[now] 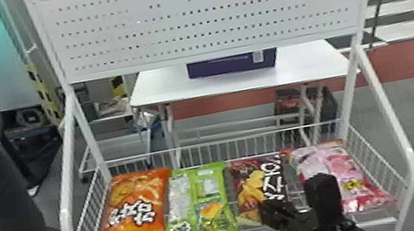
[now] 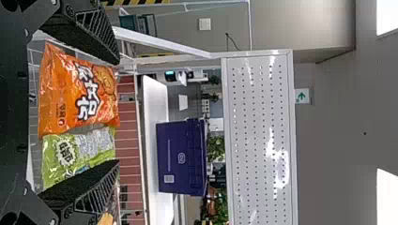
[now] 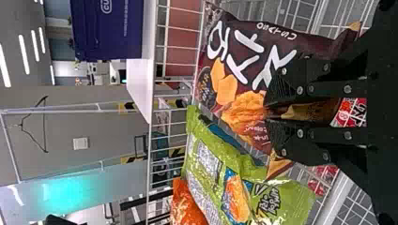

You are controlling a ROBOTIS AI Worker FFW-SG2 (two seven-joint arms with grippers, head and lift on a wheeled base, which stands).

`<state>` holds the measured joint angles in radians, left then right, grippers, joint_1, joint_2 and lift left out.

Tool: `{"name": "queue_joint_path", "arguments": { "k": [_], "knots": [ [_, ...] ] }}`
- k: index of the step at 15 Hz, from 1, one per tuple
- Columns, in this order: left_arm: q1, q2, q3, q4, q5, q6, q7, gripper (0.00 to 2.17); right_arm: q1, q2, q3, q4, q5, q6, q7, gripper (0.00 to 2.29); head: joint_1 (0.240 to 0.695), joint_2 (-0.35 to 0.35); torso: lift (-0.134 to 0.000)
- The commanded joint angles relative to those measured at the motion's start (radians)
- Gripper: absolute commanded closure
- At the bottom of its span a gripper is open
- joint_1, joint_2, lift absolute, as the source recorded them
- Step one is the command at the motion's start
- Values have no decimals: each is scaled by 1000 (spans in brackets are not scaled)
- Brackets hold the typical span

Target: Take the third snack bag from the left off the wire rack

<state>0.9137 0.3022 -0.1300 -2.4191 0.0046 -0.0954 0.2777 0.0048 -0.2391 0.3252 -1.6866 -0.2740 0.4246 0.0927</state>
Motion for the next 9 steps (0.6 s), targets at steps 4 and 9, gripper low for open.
{"name": "queue_joint_path", "arguments": {
  "k": [4,9],
  "knots": [
    [-1,0,-2,0,0,3,0,140,130,-62,-57,-232,3,-48,-50,2233,499,0,0],
    [-4,0,-6,-2,0,0,0,140,319,-144,-161,-462,-34,-152,-70,2233,499,0,0]
  ]
}}
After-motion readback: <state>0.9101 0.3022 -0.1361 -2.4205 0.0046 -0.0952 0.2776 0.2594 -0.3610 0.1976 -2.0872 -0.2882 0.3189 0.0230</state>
